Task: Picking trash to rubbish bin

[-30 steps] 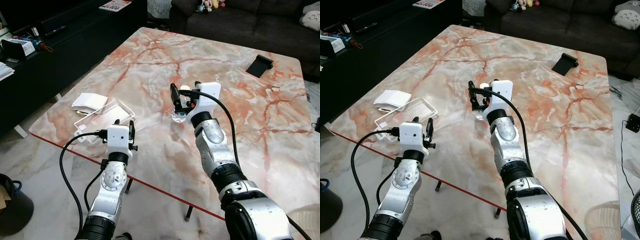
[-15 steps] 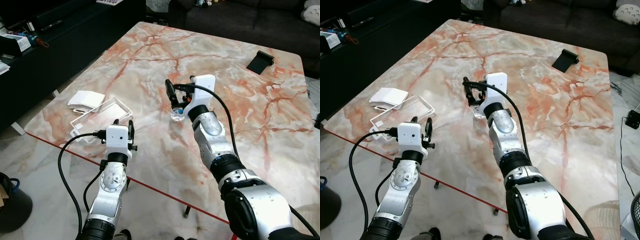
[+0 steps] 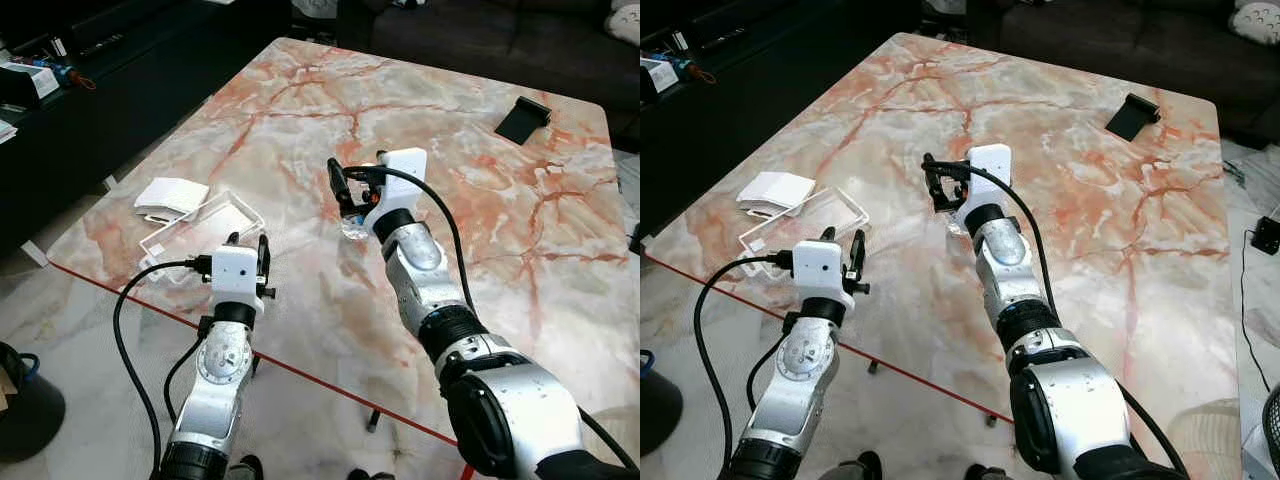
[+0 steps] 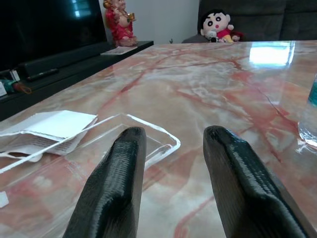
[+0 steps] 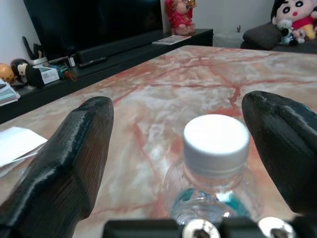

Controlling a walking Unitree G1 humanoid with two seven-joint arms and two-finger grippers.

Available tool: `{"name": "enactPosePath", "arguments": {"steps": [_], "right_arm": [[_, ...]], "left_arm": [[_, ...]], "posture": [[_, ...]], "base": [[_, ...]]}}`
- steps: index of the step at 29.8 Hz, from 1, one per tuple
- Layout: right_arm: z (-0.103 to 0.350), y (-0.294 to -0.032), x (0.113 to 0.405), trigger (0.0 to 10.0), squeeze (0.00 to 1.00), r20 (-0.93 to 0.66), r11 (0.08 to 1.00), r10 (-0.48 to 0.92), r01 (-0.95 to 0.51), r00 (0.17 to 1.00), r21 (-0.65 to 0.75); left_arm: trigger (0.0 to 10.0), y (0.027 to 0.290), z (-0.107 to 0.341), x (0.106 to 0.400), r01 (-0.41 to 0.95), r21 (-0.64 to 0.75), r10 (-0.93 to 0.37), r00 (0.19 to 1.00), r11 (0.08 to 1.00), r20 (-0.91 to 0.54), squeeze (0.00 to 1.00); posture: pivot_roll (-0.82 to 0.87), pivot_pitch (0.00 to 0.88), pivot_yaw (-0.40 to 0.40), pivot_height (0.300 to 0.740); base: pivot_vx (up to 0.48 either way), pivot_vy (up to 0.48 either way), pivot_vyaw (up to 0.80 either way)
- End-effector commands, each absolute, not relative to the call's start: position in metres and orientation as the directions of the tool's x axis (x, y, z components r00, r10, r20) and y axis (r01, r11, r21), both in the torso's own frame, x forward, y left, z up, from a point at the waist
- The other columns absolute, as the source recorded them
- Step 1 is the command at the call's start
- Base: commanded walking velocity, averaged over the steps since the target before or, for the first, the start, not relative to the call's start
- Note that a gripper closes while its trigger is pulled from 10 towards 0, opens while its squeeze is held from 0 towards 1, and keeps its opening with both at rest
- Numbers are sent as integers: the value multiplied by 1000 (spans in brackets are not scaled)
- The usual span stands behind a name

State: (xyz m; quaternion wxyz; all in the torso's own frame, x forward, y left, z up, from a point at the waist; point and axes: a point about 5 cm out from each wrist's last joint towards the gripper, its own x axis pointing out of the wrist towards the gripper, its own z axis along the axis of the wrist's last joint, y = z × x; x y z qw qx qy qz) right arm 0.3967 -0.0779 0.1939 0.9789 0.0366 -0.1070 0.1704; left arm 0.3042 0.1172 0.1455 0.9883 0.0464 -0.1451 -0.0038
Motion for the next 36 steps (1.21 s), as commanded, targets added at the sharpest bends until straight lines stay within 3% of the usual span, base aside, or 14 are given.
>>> {"name": "enactPosePath", "arguments": {"steps": [1,2,3,4,5,36], "right_arm": [[197,-79,398,8275,0,227,941,319,-336,920,41],[197,-79,399,8275,0,228,941,318,-335,920,41],[198,-79,399,4078,0,228,942,316,-334,921,44],[198,-80,399,1294,0,228,942,314,-333,922,48],[198,-80,399,0,0,227,942,312,-331,922,49],[201,-77,399,0,0,236,936,326,-347,916,55]], "left_arm": [[10000,115,153,304,3,103,-35,952,995,305,0],[10000,116,154,305,1,103,-33,951,995,308,0],[10000,117,155,305,-2,104,-31,950,995,312,0],[10000,118,157,306,-4,105,-30,949,994,315,0],[10000,119,158,306,-6,107,-29,948,994,318,0],[10000,123,162,309,-11,115,-25,951,993,309,0]], "posture": [[173,201,-57,740],[174,200,-57,740],[175,202,-56,740],[175,204,-56,740],[175,206,-56,740],[171,219,-45,740]], "base": [[0,0,0],[0,0,0],[0,0,0],[0,0,0],[0,0,0],[0,0,0]]}}
